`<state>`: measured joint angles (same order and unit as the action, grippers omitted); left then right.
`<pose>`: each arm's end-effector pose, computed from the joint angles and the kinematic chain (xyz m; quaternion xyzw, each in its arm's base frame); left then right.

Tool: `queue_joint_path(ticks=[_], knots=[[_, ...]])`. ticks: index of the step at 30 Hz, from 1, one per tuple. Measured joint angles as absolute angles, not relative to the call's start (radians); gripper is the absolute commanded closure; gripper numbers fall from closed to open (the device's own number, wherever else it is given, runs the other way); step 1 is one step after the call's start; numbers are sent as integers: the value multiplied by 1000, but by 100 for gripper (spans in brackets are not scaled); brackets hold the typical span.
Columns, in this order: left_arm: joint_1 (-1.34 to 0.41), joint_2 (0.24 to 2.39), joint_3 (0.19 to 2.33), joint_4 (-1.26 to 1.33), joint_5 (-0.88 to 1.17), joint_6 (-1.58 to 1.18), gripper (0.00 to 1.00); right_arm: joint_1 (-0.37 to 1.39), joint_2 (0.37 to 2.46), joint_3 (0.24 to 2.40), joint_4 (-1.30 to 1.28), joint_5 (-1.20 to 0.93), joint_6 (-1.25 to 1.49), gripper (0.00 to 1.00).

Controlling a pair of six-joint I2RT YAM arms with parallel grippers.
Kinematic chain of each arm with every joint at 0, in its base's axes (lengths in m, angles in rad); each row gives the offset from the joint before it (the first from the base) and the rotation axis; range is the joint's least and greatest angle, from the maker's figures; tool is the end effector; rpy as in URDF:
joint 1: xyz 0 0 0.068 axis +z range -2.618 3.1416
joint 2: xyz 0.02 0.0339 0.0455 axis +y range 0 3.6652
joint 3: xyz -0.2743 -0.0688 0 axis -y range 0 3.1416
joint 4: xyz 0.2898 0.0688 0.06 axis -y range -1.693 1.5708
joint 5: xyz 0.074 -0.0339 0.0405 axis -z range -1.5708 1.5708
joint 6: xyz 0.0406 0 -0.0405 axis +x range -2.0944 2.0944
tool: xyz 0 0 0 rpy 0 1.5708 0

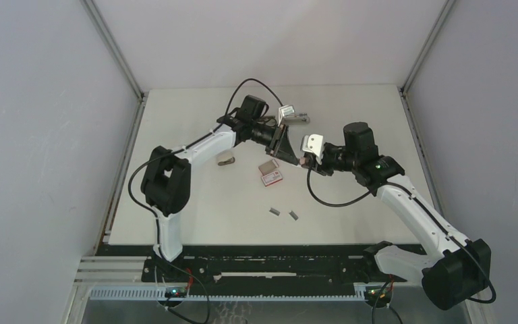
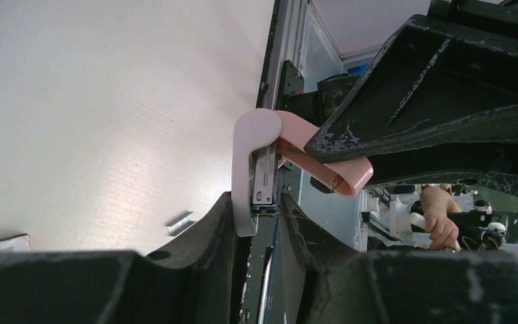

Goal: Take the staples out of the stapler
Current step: Unload the staple at the center of the board.

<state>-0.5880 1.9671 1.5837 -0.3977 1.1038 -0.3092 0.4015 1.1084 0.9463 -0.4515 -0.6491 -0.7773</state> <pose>0.3815 -0.2979 0.2488 0.3089 0.7504 -0.5781 0.0852 0.2484 0.1321 0.3102 -0.5897 0.6177 0.1965 0.4817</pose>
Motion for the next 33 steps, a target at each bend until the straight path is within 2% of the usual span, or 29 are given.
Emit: queue_joint_path(ticks=[4, 8, 17, 19, 23, 25, 26, 33], knots=[[-588, 1967, 1583, -383, 1103, -321, 82, 402, 1110, 946, -445, -642, -776, 100], [-580, 1967, 1569, -367, 1099, -331, 83, 397, 1122, 946, -437, -637, -766, 89], [-559, 1935, 1510, -345, 989, -354, 86, 385, 1207, 945, -369, -624, -641, 41], [-556, 1913, 1490, -344, 946, -358, 86, 382, 1220, 945, -343, -620, -590, 34], [-554, 1881, 1472, -338, 866, -358, 86, 382, 1243, 946, -302, -618, -471, 27], [-554, 1870, 1468, -337, 824, -358, 86, 382, 1267, 961, -295, -616, -398, 7], [-554, 1866, 1468, -339, 802, -358, 86, 382, 1287, 978, -295, -612, -352, 2], [-554, 1849, 1468, -342, 688, -357, 86, 382, 1390, 1058, -247, -586, -102, 0]])
